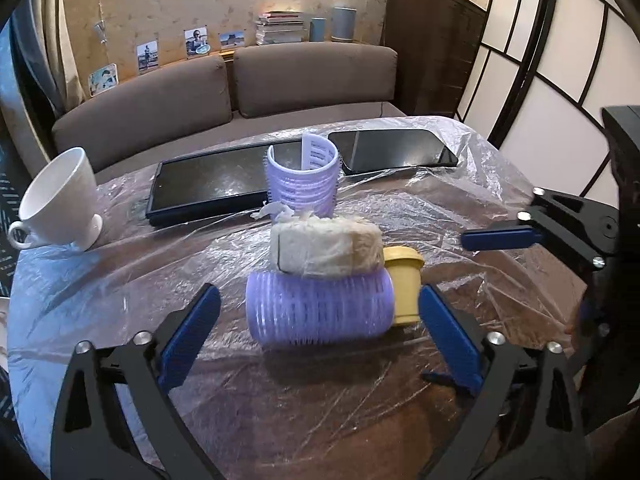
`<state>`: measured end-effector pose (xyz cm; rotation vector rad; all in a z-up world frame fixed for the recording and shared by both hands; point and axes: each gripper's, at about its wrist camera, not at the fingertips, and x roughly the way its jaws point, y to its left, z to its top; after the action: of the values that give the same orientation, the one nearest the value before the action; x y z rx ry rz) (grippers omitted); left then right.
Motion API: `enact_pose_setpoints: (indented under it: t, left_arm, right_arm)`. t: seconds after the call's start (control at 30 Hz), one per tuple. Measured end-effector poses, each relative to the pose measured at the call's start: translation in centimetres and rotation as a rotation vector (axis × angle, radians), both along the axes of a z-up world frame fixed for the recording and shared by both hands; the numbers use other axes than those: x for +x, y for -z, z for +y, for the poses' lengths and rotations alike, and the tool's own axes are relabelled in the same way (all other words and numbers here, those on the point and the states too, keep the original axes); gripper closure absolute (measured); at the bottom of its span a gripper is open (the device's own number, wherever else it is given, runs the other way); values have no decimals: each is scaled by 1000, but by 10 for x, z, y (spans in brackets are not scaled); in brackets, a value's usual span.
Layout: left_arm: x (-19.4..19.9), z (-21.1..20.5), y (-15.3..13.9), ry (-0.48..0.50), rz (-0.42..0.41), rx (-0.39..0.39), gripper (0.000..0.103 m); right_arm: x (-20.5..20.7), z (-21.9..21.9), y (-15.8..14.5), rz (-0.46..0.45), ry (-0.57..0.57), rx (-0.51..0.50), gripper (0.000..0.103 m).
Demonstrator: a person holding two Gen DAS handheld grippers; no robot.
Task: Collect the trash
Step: 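Close the left tool on the purple roller while the right tool grasps the yellow cup, then lift the purple roller and yellow cup off the table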
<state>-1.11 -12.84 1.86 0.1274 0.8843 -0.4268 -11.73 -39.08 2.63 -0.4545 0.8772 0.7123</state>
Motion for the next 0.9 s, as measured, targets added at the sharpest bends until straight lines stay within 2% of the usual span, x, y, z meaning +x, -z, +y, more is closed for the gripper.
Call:
enact_pose_setpoints:
  t: [0.07, 0.17, 0.27, 0.33, 0.4, 0.73, 0.9]
  left_arm:
    - [3, 2, 3, 3, 13, 5, 21]
    - [6, 5, 6, 2, 24, 3, 27]
    - [4, 9, 6, 4, 22, -3, 28]
    - [3, 11, 5, 5, 20, -2, 30]
    - [2, 16, 3, 3, 14, 3, 30]
    - [-14, 38, -7, -15, 35, -68, 30]
    - [-33, 42, -8, -19, 36, -58, 30]
  right_arm:
    - [7, 5, 1, 3, -23, -4, 16]
    - [13, 9, 1, 8, -45, 5, 18]
    - [20, 12, 2, 29, -67, 20, 30]
    - [22, 14, 4, 47, -79, 25, 46]
    - [24, 15, 4, 66, -88, 37, 54]
    - [8, 4, -5, 80, -39, 64, 54]
    - [-9, -7, -9, 98, 1, 92, 54]
